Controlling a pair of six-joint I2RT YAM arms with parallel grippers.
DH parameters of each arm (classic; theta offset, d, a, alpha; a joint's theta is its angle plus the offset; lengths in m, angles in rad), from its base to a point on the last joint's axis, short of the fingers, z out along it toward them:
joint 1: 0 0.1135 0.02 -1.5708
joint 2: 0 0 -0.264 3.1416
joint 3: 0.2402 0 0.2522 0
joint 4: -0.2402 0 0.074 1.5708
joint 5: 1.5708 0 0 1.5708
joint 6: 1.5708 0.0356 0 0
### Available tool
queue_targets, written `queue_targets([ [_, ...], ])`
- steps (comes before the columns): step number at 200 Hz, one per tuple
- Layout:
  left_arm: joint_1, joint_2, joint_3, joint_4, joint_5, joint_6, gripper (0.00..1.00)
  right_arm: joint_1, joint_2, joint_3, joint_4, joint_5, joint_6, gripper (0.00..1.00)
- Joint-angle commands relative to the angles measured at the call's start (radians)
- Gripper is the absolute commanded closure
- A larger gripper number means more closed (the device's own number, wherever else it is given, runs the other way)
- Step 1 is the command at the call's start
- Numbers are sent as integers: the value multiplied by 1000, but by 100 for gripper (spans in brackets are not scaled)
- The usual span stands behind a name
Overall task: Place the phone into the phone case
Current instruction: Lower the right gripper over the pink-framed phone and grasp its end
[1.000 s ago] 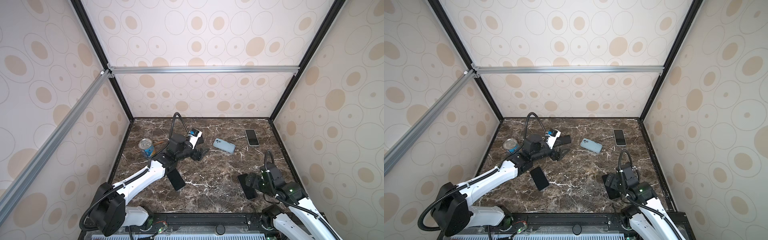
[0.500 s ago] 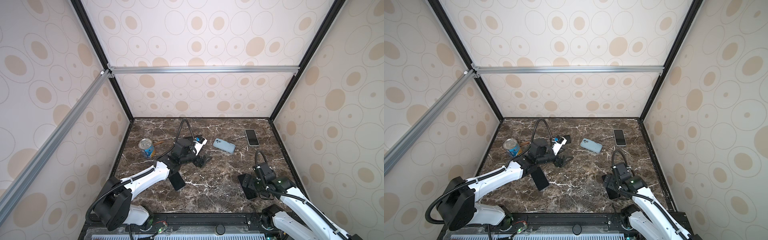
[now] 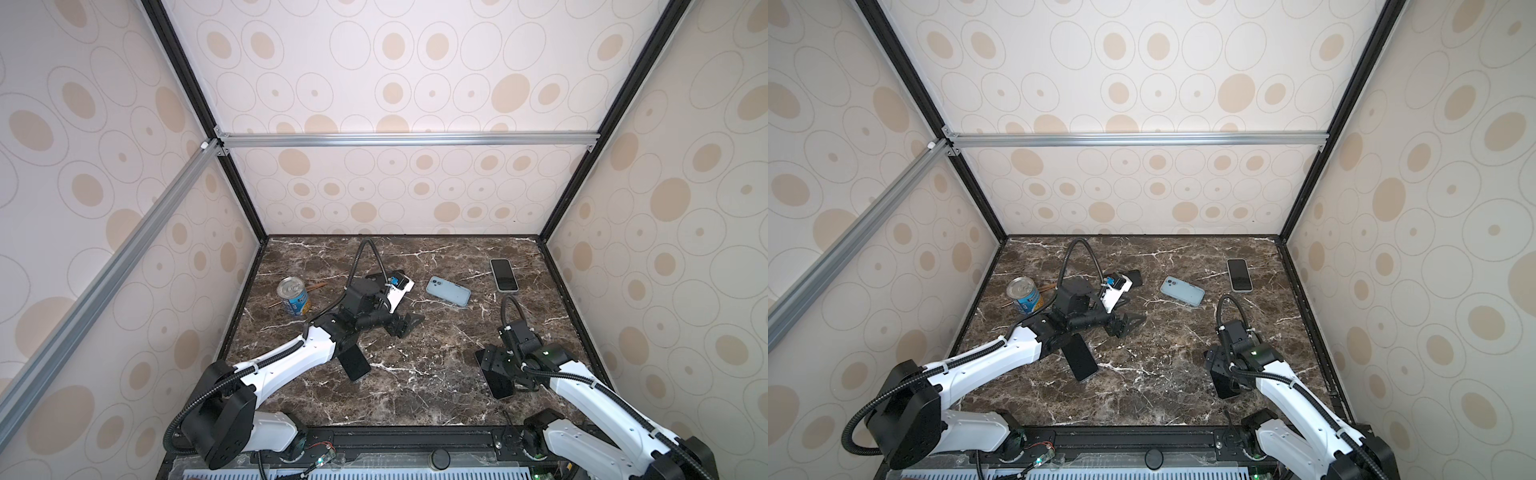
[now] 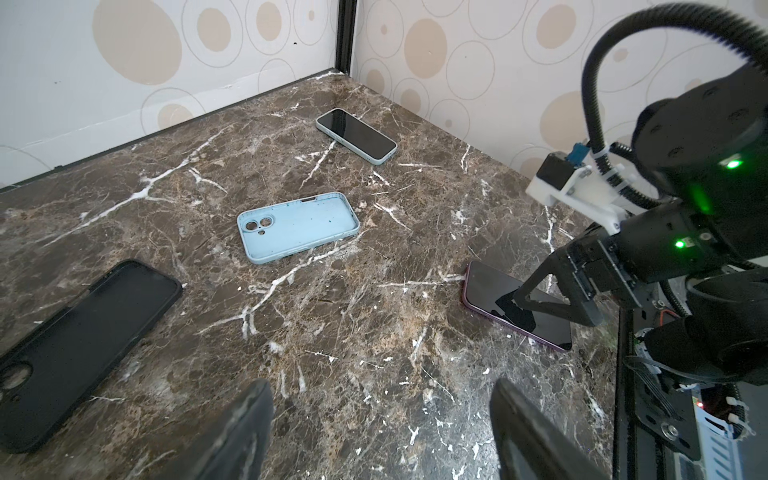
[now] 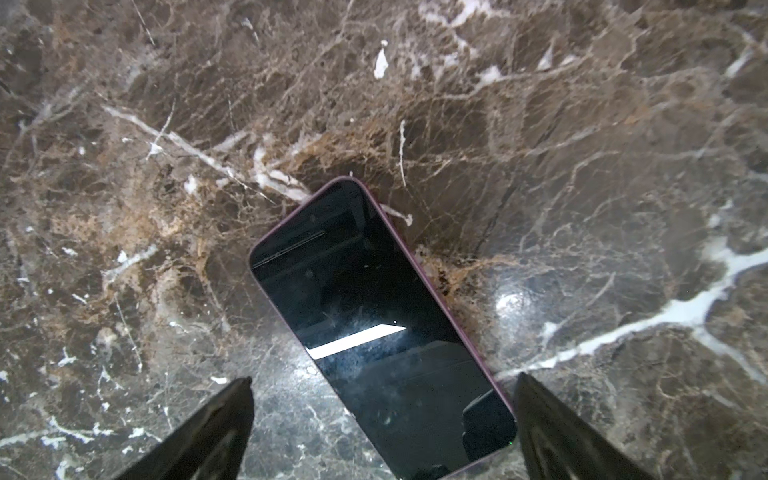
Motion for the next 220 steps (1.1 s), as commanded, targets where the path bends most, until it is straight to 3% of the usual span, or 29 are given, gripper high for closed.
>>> queue_targets([
  [1, -11, -34, -3, -2, -4, 35, 18, -4, 38, -5, 1, -1, -9, 1],
  [220, -13, -10, 2, -1, -13, 23, 17, -10, 208, -2, 51, -92, -56, 1],
])
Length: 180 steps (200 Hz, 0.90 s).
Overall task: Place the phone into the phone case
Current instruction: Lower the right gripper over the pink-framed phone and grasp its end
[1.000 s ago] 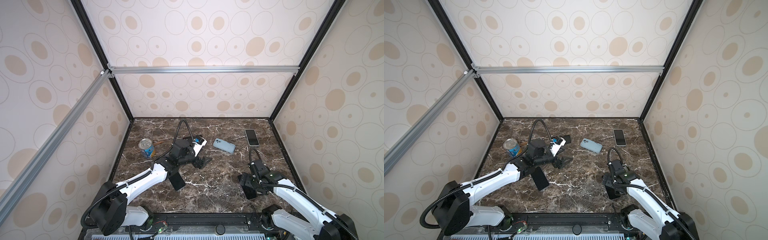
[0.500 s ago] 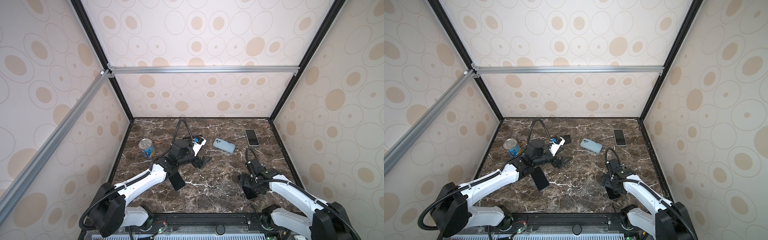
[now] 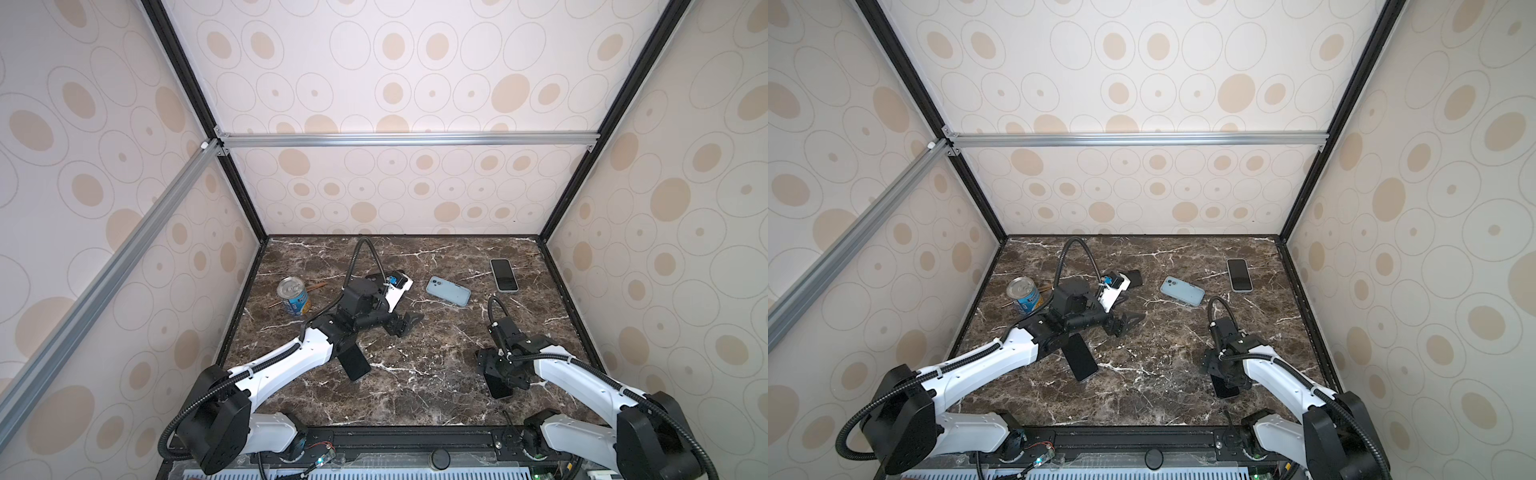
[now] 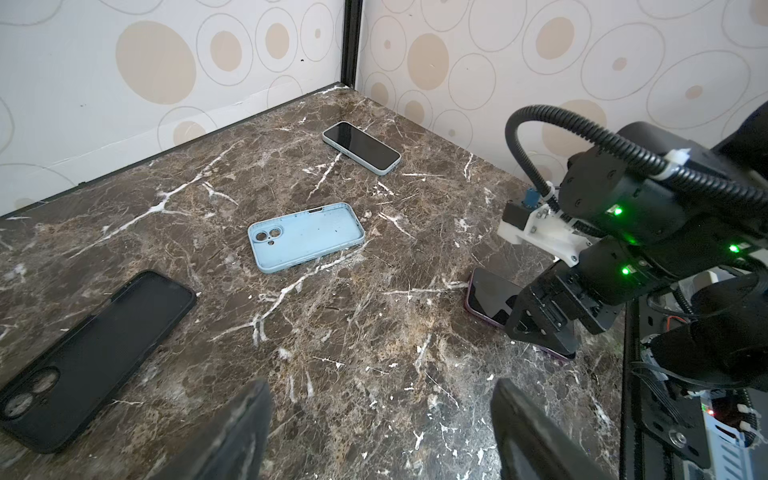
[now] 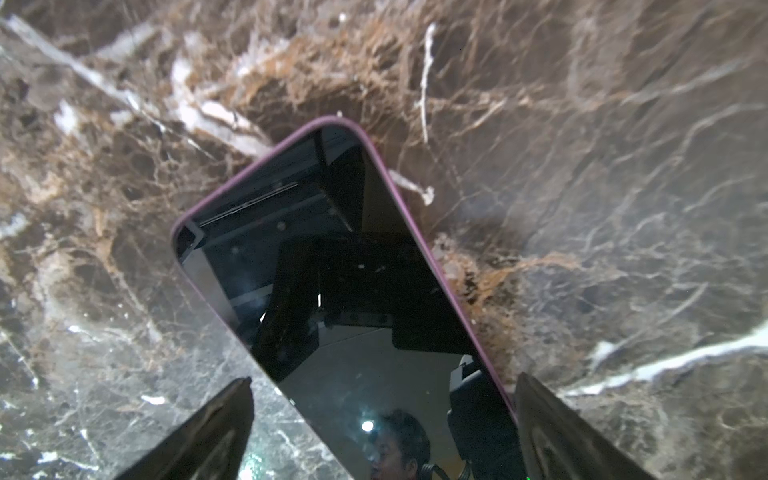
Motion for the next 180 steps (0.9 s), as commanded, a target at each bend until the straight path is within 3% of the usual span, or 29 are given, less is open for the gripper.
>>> queue_targets([
  [1, -11, 13, 2, 1, 7, 14, 17, -4, 12, -1, -1, -24, -2, 1],
  [77, -10, 33, 10, -15, 4, 10, 18, -8, 6, 9, -39, 42, -27, 1],
  [180, -11, 23, 10, -16, 3, 7, 18, -10, 49, -18, -14, -111, -13, 1],
])
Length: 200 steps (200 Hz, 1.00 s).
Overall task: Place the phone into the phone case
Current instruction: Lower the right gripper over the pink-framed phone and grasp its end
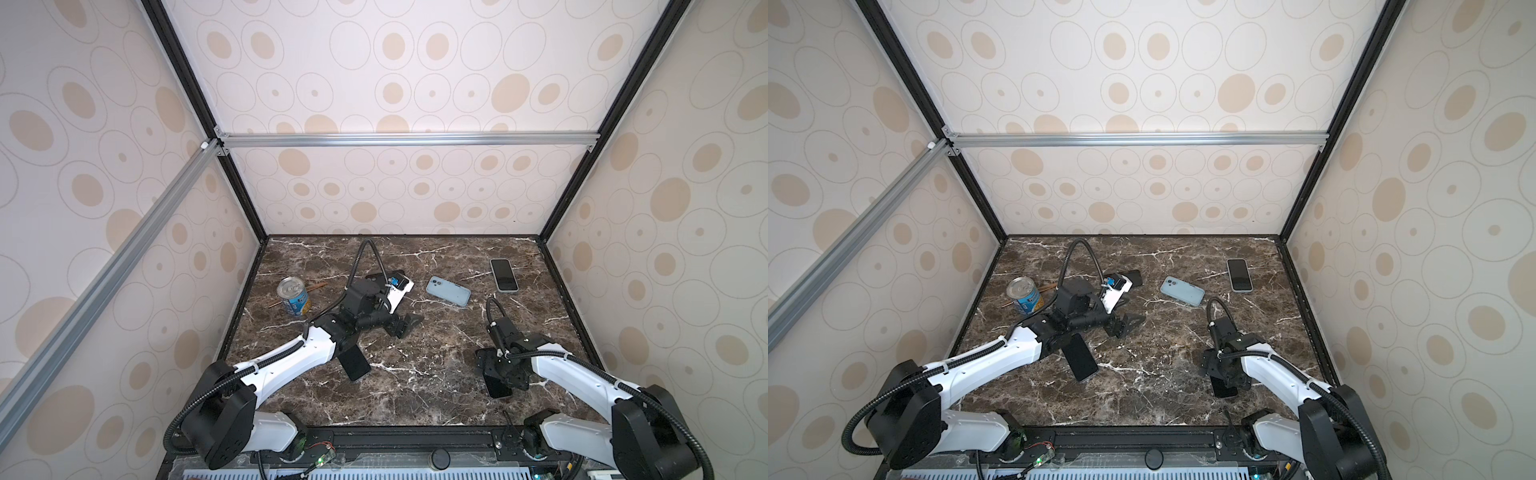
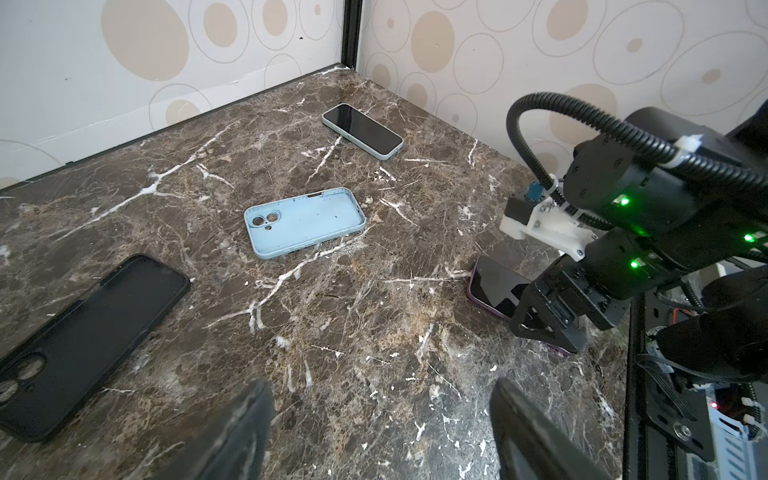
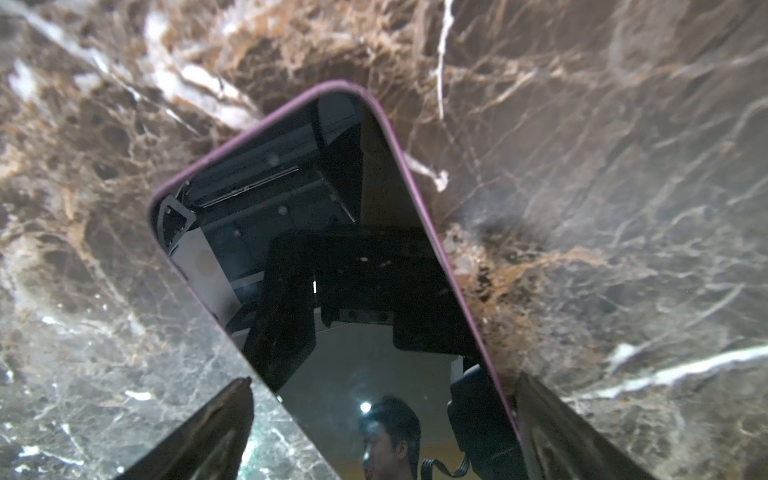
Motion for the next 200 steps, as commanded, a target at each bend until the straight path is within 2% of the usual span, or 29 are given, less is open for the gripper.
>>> queue_targets([
  [1, -11, -5, 10, -8, 3, 7, 18, -4, 16, -20, -12, -85, 10, 1],
  [15, -10, -7, 11, -12, 3, 7, 18, -3, 17, -22, -9, -111, 15, 0],
  [59, -10, -15, 8, -4, 11, 1, 18, 3, 0, -40, 3, -189, 34, 9],
  [84, -10, -8, 9, -4, 12, 0, 18, 6, -11, -41, -14, -166, 28, 13],
  [119, -10, -4, 13, -11, 12, 0, 19, 10, -6, -36, -15, -135, 39, 14],
  [200, -10, 1, 16, -12, 20, -6, 19, 110, 122, 38, -58, 6, 54, 15],
])
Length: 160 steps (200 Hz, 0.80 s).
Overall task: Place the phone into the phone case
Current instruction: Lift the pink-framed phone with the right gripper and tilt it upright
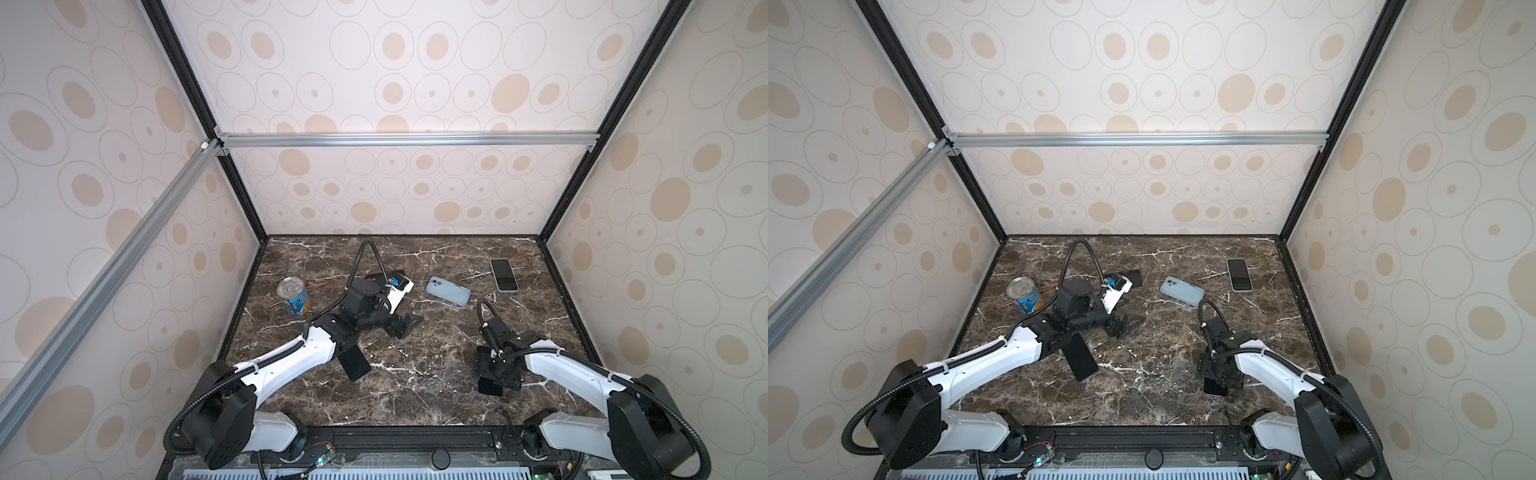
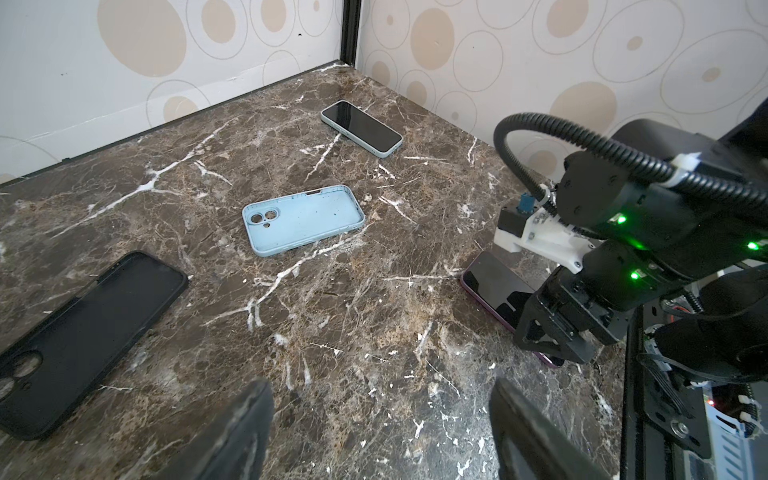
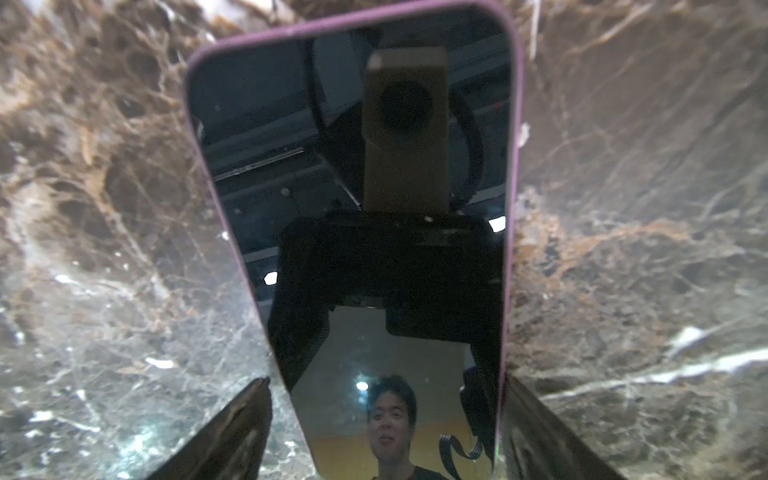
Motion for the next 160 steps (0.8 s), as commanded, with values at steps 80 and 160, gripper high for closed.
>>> queue_targets([
  [80, -11, -5, 15, -8, 3, 3, 19, 40, 120, 21, 27, -4, 3, 39],
  [160, -11, 0, 17, -15, -7, 6, 19, 126, 182, 85, 117, -55, -24, 50],
])
